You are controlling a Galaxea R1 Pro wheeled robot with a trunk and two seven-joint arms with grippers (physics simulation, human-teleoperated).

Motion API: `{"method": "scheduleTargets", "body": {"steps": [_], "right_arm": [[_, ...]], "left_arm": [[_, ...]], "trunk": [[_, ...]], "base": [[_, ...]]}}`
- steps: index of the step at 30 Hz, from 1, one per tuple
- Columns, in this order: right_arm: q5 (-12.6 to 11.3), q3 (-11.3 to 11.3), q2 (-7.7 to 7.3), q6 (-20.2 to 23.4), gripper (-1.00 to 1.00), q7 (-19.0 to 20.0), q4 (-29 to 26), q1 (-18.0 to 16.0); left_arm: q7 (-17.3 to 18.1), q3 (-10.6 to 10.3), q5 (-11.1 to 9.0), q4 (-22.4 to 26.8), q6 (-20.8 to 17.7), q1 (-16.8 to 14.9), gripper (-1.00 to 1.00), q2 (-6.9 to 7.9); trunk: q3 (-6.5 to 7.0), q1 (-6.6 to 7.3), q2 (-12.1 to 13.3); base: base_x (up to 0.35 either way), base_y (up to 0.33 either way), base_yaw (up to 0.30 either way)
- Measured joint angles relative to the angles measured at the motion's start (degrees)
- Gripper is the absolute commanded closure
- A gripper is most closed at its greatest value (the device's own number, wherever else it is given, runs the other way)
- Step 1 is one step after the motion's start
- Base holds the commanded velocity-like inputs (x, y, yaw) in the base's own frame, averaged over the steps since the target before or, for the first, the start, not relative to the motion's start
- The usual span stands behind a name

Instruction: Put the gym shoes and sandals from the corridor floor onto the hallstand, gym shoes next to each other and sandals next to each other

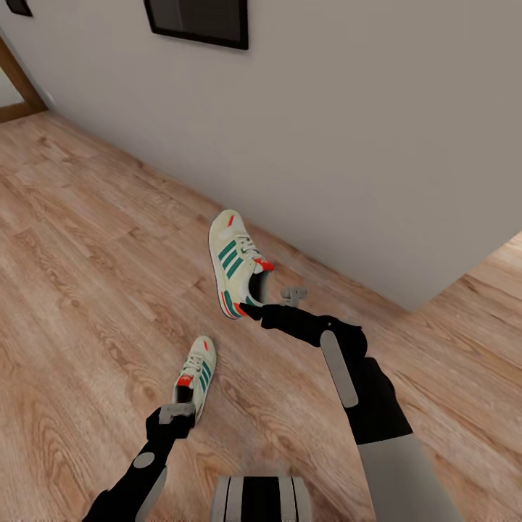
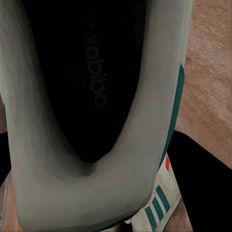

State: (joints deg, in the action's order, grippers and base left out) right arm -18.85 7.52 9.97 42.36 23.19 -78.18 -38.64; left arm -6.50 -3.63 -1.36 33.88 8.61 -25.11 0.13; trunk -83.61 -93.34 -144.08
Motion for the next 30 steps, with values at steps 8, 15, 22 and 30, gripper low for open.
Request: {"method": "scheduleTargets", "body": {"steps": [8, 15, 22, 30], "right_arm": [[-0.2, 0.0, 0.00, 0.0, 1.00, 0.0, 0.0, 0.0], [-0.2, 0.0, 0.00, 0.0, 1.00, 0.0, 0.0, 0.0], [0.0, 0.0, 0.00, 0.0, 1.00, 0.0, 0.0, 0.0], [-0.2, 0.0, 0.00, 0.0, 1.00, 0.0, -0.1, 0.0]], "left_arm": [[0.0, 0.0, 0.0, 0.0, 0.0, 0.0, -1.00, -0.05], [0.0, 0.0, 0.0, 0.0, 0.0, 0.0, -1.00, -0.09], [0.0, 0.0, 0.0, 0.0, 0.0, 0.0, -1.00, -0.09], [0.0, 0.0, 0.0, 0.0, 0.0, 0.0, -1.00, -0.01]], "trunk": [[-2.29, -0.18, -0.1], [-2.57, -0.17, -0.1], [-4.49, -0.36, -0.2], [-5.05, -0.38, -0.2]], "base": [[0.000, 0.000, 0.000], [0.000, 0.000, 0.000], [0.000, 0.000, 0.000], [0.000, 0.000, 0.000]]}}
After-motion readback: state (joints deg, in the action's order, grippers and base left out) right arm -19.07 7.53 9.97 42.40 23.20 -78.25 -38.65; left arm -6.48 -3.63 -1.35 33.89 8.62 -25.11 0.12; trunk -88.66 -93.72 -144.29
